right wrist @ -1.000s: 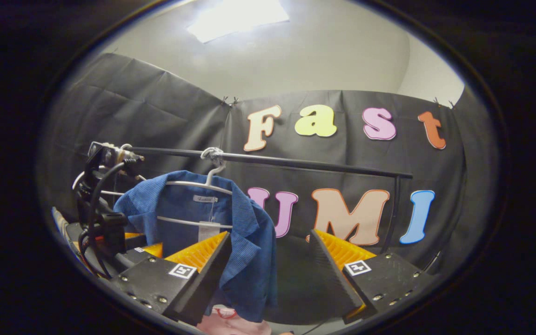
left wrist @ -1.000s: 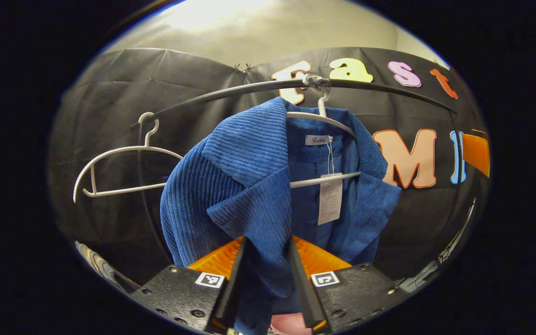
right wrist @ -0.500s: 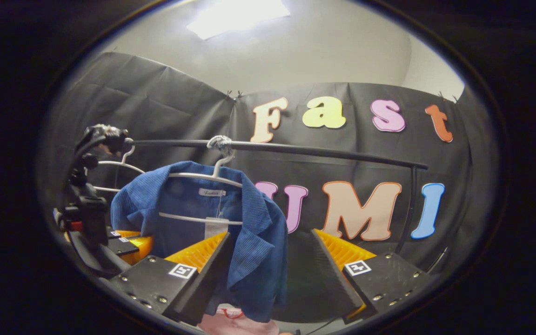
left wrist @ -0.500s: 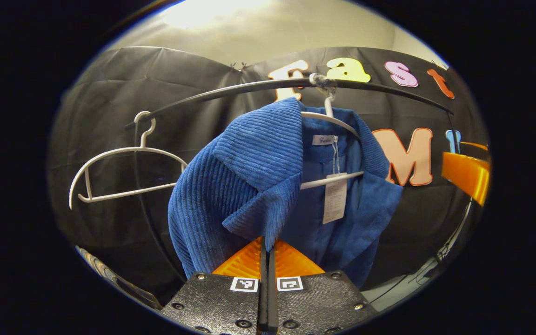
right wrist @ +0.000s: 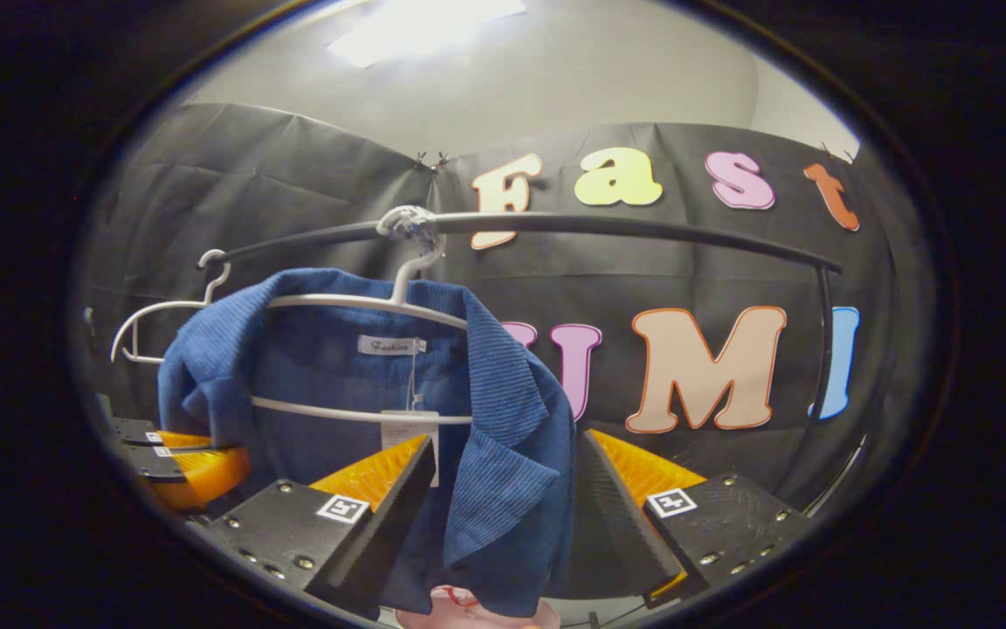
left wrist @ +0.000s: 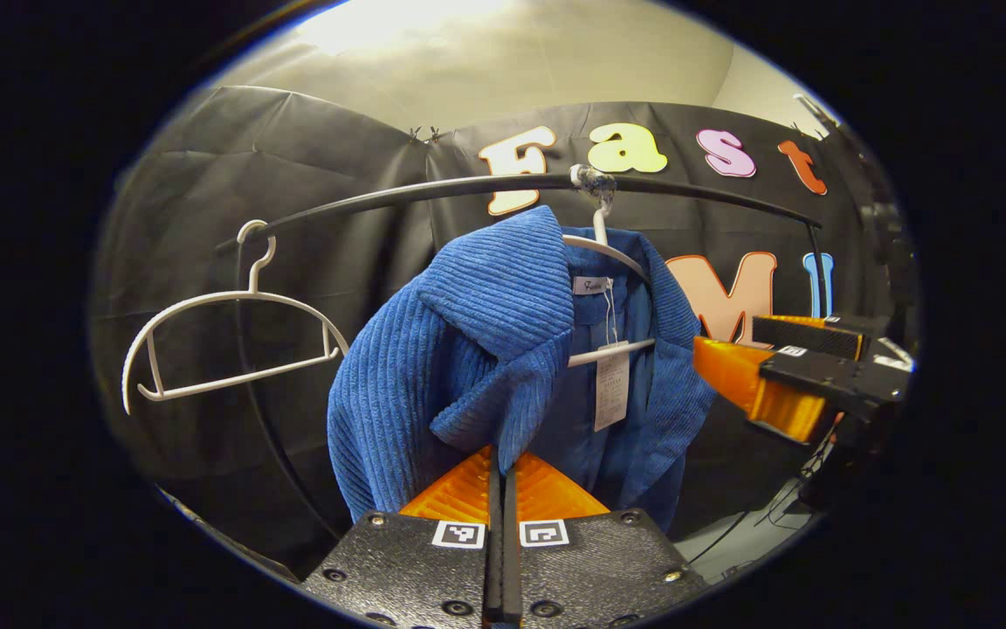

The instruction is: Grasp the clothes on the hanger with both hands and then place them into the laundry hamper below.

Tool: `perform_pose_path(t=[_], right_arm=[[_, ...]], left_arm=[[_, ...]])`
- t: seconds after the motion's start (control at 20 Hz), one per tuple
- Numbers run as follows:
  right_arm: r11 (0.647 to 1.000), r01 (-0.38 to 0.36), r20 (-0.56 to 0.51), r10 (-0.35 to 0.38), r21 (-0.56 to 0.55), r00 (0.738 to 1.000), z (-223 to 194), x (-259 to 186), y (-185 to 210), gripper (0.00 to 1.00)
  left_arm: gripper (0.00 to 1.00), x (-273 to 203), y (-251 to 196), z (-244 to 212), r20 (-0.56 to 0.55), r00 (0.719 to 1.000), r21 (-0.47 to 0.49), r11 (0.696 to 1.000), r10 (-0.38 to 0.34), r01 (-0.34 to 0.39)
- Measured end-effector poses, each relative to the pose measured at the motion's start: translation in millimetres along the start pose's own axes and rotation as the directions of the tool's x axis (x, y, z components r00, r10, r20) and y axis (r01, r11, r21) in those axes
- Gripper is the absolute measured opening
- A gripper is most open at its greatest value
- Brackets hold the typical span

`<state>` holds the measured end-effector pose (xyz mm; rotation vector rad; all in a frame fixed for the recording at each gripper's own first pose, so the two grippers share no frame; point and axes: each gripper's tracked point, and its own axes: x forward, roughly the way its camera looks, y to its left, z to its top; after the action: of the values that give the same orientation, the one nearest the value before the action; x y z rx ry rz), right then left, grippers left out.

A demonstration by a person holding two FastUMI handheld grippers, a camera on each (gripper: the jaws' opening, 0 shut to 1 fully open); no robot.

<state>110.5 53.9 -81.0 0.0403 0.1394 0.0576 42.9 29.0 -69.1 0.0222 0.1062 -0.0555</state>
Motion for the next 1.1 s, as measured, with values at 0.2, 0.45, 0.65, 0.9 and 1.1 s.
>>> perform_pose_path(t=[0.2,0.45,0.65,0.9,1.1], right_arm=[[1.0,-0.003,-0.043,0.003,0.014,0.999,-20.4,24.4,6.4,1.0],[0.999,0.004,-0.083,-0.001,0.036,0.997,-42.6,50.1,10.3,1.0],[1.0,0.002,-0.11,0.001,0.026,0.994,-56.7,61.3,10.5,0.8],[1.0,0.019,-0.134,-0.018,0.007,0.991,-67.4,73.1,1.6,0.39],[0.997,0.072,-0.168,-0.07,0.006,0.983,-68.3,74.1,-13.5,0.09]], left_arm=[[0.0,-5.6,5.7,8.9,0.019,1.0,-0.008,1.0,-0.005,0.005],[0.0,-14.2,4.0,18.6,0.034,0.999,-0.008,1.0,-0.009,0.01],[0.0,-20.6,6.5,28.9,0.054,0.999,-0.007,1.0,0.001,-0.001],[0.0,-30.0,22.6,43.5,0.071,0.996,-0.038,0.998,0.05,-0.048],[0.0,-40.7,35.6,60.5,0.103,0.992,-0.061,0.996,0.068,-0.062]])
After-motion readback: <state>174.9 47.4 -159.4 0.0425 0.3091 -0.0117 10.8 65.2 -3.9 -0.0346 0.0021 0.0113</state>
